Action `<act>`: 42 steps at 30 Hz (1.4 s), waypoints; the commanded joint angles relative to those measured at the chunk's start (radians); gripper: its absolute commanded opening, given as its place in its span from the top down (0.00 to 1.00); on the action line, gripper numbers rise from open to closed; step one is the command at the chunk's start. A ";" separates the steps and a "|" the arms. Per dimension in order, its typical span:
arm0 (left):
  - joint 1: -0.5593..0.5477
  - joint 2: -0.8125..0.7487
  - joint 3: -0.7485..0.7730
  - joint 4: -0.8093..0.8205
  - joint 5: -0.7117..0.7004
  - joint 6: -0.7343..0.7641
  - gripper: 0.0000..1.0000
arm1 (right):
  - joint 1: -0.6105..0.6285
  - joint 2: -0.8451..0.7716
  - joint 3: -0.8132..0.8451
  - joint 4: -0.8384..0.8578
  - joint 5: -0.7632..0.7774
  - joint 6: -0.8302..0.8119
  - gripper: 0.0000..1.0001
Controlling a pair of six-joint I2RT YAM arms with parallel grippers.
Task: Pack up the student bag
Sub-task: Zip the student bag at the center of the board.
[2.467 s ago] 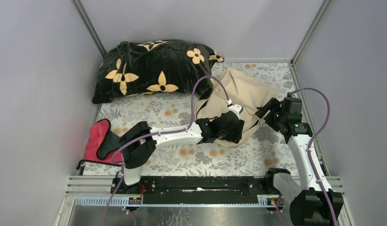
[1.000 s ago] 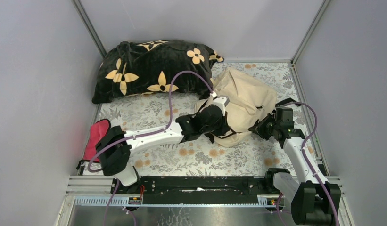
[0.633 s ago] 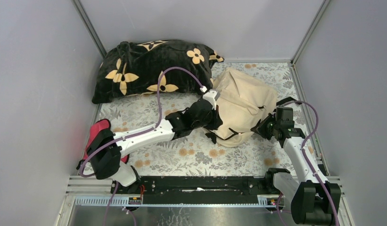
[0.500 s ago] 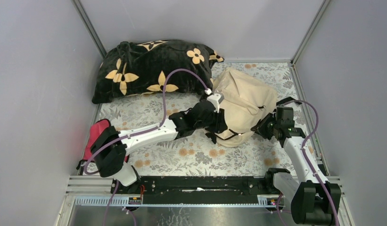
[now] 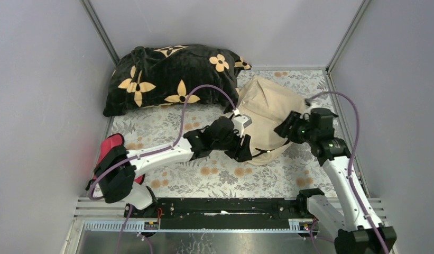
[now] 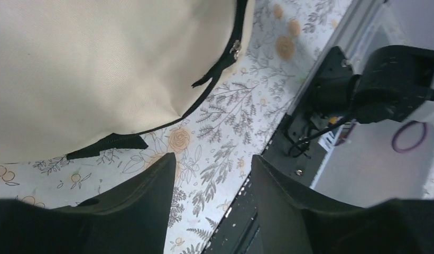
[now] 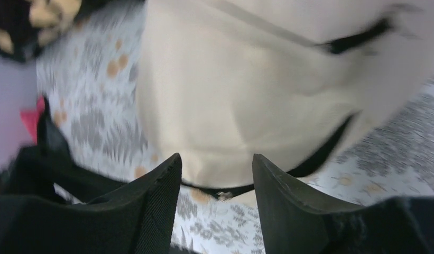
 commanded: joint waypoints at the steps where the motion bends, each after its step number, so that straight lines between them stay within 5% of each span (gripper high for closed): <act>1: 0.090 -0.085 -0.014 -0.008 0.122 0.055 0.40 | 0.221 0.039 0.059 0.001 -0.048 -0.154 0.40; 9: 0.305 -0.083 -0.094 -0.005 0.254 -0.140 0.33 | 0.460 0.133 0.109 -0.042 0.031 -0.347 0.33; 23: 0.320 0.059 -0.222 0.362 0.342 -0.484 0.16 | 0.662 0.203 0.089 -0.030 0.258 -0.528 0.30; 28: 0.320 0.150 -0.205 0.467 0.365 -0.549 0.19 | 0.684 0.246 0.080 -0.003 0.300 -0.551 0.43; 32: 0.321 0.185 -0.198 0.516 0.376 -0.581 0.26 | 0.706 0.279 0.082 -0.009 0.340 -0.555 0.44; 37: 0.321 0.171 -0.199 0.510 0.350 -0.581 0.54 | 0.709 0.275 0.073 -0.012 0.354 -0.556 0.49; 40: 0.320 0.155 -0.197 0.489 0.331 -0.575 0.77 | 0.709 0.278 0.070 -0.015 0.382 -0.549 0.62; 42: 0.322 0.141 -0.194 0.481 0.323 -0.572 0.94 | 0.709 0.280 0.071 -0.013 0.412 -0.541 0.80</act>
